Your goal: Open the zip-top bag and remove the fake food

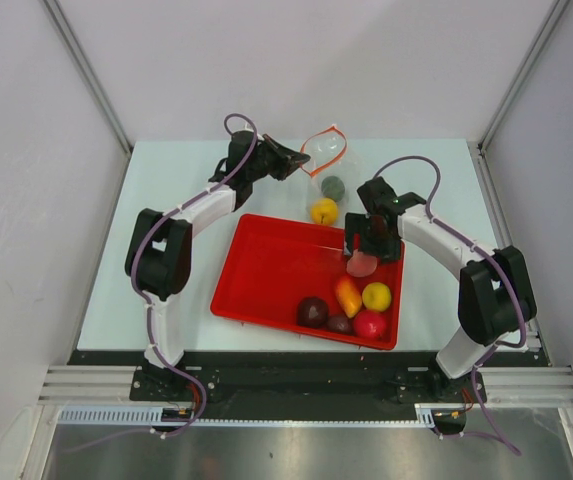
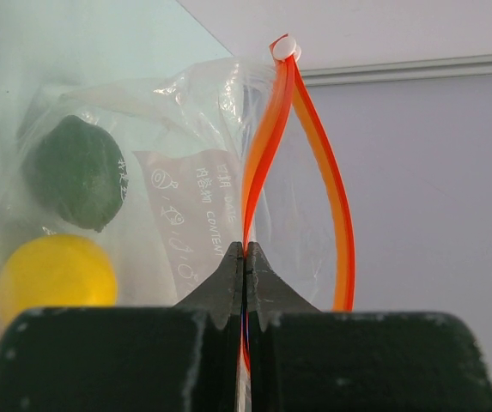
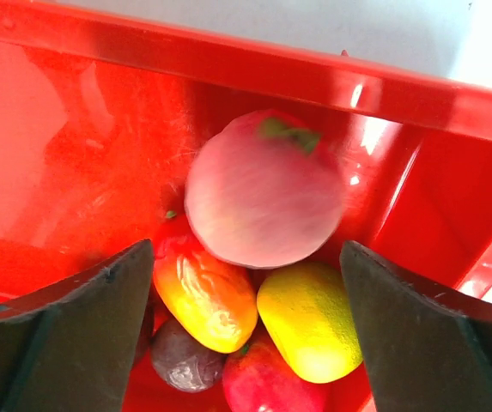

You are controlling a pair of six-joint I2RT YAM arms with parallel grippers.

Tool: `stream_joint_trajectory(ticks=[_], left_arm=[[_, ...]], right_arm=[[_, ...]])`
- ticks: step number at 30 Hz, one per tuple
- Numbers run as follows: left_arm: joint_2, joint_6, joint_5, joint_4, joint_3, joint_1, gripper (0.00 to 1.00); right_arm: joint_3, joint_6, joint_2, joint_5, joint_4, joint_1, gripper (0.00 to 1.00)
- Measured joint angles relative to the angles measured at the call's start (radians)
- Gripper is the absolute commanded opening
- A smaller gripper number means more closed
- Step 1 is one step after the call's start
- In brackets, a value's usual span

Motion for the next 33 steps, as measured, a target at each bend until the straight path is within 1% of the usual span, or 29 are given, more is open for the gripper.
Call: stream_joint_trajectory(ticks=[7, 11, 12, 16, 18, 20, 21, 23, 24, 26, 27, 28, 29, 31, 32, 33], left_arm=[[0.000, 0.001, 0.004, 0.001, 0.000, -0.003, 0.00], [0.000, 0.004, 0.004, -0.008, 0.013, -0.011, 0.00], [0.000, 0.006, 0.004, -0.010, 0.020, -0.015, 0.00], [0.000, 0.010, 0.004, -0.006, 0.035, -0.035, 0.00], [0.000, 0.008, 0.004, -0.007, 0.035, -0.047, 0.00], [0.000, 0.006, 0.004, -0.007, 0.035, -0.058, 0.00], [0.000, 0.006, 0.004, -0.007, 0.035, -0.062, 0.00], [0.000, 0.006, 0.003, -0.007, 0.035, -0.071, 0.00], [0.000, 0.006, 0.004, -0.008, 0.035, -0.075, 0.00], [0.000, 0.006, 0.003, -0.007, 0.035, -0.080, 0.00], [0.000, 0.006, 0.003, -0.007, 0.035, -0.083, 0.00], [0.000, 0.006, 0.003, -0.008, 0.035, -0.084, 0.00], [0.000, 0.006, 0.003, -0.008, 0.035, -0.085, 0.00], [0.000, 0.006, 0.003, -0.008, 0.035, -0.088, 0.00], [0.000, 0.006, 0.003, -0.007, 0.035, -0.090, 0.00], [0.000, 0.006, 0.003, -0.008, 0.035, -0.091, 0.00]], right_arm=[[0.001, -0.010, -0.023, 0.001, -0.002, 0.000, 0.99], [0.032, -0.010, -0.080, 0.002, -0.010, 0.000, 0.90], [0.057, -0.009, -0.093, 0.003, -0.011, 0.000, 0.85], [0.204, -0.011, -0.115, 0.021, 0.026, -0.004, 0.79], [0.319, -0.019, -0.092, 0.034, 0.032, -0.010, 0.76], [0.455, -0.029, -0.035, 0.043, 0.029, -0.016, 0.71], [0.528, -0.036, 0.006, 0.044, 0.029, -0.017, 0.66], [0.687, -0.047, 0.102, 0.047, 0.032, -0.021, 0.59], [0.746, -0.052, 0.142, 0.051, 0.032, -0.021, 0.53], [0.879, -0.057, 0.239, 0.055, 0.010, -0.022, 0.45], [0.921, -0.060, 0.273, 0.055, 0.010, -0.022, 0.38], [0.979, -0.056, 0.320, 0.056, -0.004, -0.022, 0.34], [1.036, -0.052, 0.364, 0.056, -0.014, -0.023, 0.28], [1.122, -0.033, 0.438, 0.048, -0.027, -0.026, 0.22], [1.151, -0.017, 0.469, 0.041, -0.034, -0.027, 0.17], [1.173, 0.000, 0.495, 0.036, -0.043, -0.028, 0.14]])
